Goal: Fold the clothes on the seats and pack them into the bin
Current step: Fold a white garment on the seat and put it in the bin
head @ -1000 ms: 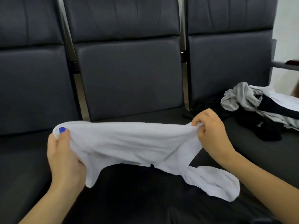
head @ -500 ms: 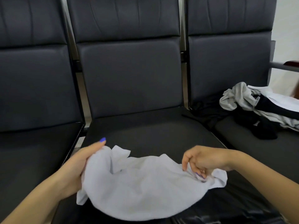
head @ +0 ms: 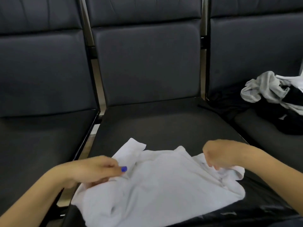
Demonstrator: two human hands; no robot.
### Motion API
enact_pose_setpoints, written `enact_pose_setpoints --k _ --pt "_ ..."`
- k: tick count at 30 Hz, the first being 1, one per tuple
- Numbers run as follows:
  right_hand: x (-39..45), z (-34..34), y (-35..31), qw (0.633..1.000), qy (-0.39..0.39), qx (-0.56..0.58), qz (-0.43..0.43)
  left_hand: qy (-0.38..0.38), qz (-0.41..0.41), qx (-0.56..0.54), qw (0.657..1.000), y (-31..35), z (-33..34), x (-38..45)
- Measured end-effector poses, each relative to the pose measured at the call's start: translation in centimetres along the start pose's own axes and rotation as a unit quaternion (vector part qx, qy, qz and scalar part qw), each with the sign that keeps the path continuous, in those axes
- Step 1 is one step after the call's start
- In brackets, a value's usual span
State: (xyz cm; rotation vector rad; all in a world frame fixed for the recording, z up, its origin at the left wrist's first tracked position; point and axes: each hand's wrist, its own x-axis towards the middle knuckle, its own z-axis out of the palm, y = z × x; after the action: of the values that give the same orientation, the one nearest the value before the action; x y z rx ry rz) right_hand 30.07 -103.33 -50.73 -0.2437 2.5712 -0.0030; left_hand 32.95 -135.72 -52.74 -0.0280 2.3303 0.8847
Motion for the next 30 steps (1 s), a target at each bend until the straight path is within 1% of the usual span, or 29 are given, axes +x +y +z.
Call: enact_pose_setpoints --k 1,2,3,4,5,6,8,10,12,14,16,18,19,21,23,24,25,26,27,28,29,30 --pt "0.6 0.4 -0.3 0.995 0.095 0.002 -0.010 0.053 -0.005 -0.010 0.999 0.2 0.0 0.5" --pt "1.0 0.8 -0.8 0.985 0.166 0.041 -0.033 0.122 0.000 -0.024 0.992 0.2 0.0 1.0" --pt "1.5 1.1 -1.3 0.971 0.209 0.098 -0.066 0.192 0.011 -0.022 0.981 0.0 0.0 1.6" --pt "1.7 1.3 -2.0 0.960 0.223 0.140 -0.099 0.251 0.021 -0.003 0.968 -0.2 0.2 2.3" --pt "2.0 1.5 -2.5 0.954 0.212 0.174 -0.121 0.277 0.023 0.018 0.961 -0.2 0.4 2.7" --pt "2.3 1.8 -3.1 0.952 0.187 0.204 -0.128 0.280 0.014 0.038 0.959 -0.2 0.7 3.3" --pt "2.7 2.5 -4.1 0.954 0.117 0.249 -0.118 0.247 -0.026 0.104 0.963 0.1 1.4 4.1" --pt "3.1 3.2 -4.6 0.958 0.082 0.246 -0.120 0.222 -0.065 0.161 0.959 0.7 2.1 4.6" --pt "2.4 3.1 -4.9 0.961 0.036 0.236 -0.143 0.208 -0.098 0.216 0.949 1.5 2.7 4.8" --pt "1.4 2.8 -5.2 0.950 -0.035 0.251 -0.182 0.197 -0.097 0.248 0.944 1.9 3.2 5.2" --pt "0.4 2.6 -5.4 0.939 -0.087 0.251 -0.217 0.198 -0.068 0.225 0.952 2.1 3.3 5.4" --pt "-0.3 2.4 -5.7 0.944 -0.093 0.231 -0.218 0.200 -0.021 0.170 0.965 2.1 3.3 5.7" --pt "-0.4 2.4 -5.7 0.947 -0.096 0.230 -0.201 0.205 0.008 0.117 0.972 2.1 3.2 5.7" --pt "-0.5 2.1 -5.6 0.944 -0.118 0.259 -0.164 0.212 0.055 -0.040 0.975 2.8 3.1 5.1" --pt "-0.8 1.8 -5.3 0.936 -0.145 0.284 -0.146 0.220 0.057 -0.197 0.954 3.9 2.9 4.0" --pt "-0.8 1.8 -5.2 0.930 -0.155 0.300 -0.144 0.208 0.045 -0.278 0.937 4.4 2.8 3.4" --pt "-0.8 1.8 -5.1 0.925 -0.158 0.314 -0.146 0.173 0.036 -0.365 0.914 4.9 2.7 2.8" --pt "-0.8 1.7 -5.1 0.922 -0.153 0.323 -0.150 0.122 0.032 -0.439 0.889 5.5 2.6 2.0" --pt "-0.9 1.8 -5.0 0.921 -0.135 0.329 -0.161 0.075 0.032 -0.487 0.870 6.1 2.7 1.2" --pt "-0.9 1.7 -5.1 0.917 -0.112 0.339 -0.177 0.046 0.038 -0.503 0.862 6.4 2.8 0.6" --pt "-0.9 1.7 -5.2 0.906 -0.090 0.362 -0.200 0.025 0.046 -0.503 0.863 6.7 2.9 0.1" --pt "-0.9 1.7 -5.2 0.886 -0.080 0.397 -0.225 0.008 0.052 -0.498 0.866 6.9 3.1 -0.2"
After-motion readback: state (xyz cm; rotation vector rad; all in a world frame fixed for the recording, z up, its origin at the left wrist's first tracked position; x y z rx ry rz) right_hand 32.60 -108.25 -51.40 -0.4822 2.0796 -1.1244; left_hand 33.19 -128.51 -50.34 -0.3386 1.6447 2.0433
